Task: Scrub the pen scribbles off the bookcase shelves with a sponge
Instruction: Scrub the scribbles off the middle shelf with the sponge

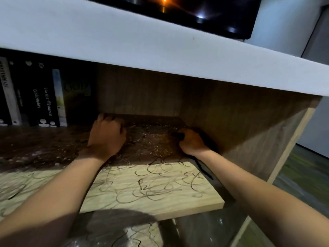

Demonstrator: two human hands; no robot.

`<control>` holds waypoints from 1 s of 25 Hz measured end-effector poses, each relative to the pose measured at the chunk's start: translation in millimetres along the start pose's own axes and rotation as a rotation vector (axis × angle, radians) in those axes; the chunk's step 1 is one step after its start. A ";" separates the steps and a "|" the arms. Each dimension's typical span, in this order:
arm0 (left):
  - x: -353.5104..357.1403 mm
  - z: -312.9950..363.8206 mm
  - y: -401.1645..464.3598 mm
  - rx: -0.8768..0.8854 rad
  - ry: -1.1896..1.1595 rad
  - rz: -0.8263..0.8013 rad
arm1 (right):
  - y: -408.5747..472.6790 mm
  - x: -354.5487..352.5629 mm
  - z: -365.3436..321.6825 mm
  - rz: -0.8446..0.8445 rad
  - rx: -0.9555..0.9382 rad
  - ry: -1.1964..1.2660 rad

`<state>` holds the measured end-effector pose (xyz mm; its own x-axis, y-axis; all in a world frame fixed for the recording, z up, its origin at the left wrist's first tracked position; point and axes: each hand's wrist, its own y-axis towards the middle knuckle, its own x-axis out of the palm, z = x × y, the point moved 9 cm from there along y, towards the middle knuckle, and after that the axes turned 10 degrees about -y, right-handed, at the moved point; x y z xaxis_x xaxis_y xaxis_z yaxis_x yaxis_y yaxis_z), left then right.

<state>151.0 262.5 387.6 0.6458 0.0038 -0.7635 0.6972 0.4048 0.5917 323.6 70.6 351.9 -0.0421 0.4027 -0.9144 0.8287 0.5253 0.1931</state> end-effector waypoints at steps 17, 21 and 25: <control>5.3 -10.7 -3.2 -0.059 -0.335 -0.031 | 94.9 -8.0 -4.5 -0.072 -0.006 0.369; 5.6 -13.2 -4.1 -0.070 -0.310 -0.049 | 117.1 -9.7 16.6 0.082 0.127 0.063; 7.2 -15.4 -4.1 -0.077 -0.305 -0.043 | 118.9 18.9 -18.1 -0.024 0.208 -0.126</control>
<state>148.0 274.9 375.6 0.6880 -0.2844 -0.6676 0.7077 0.4667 0.5305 411.2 154.3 364.0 -0.0038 0.2883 -0.9575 0.9261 0.3621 0.1054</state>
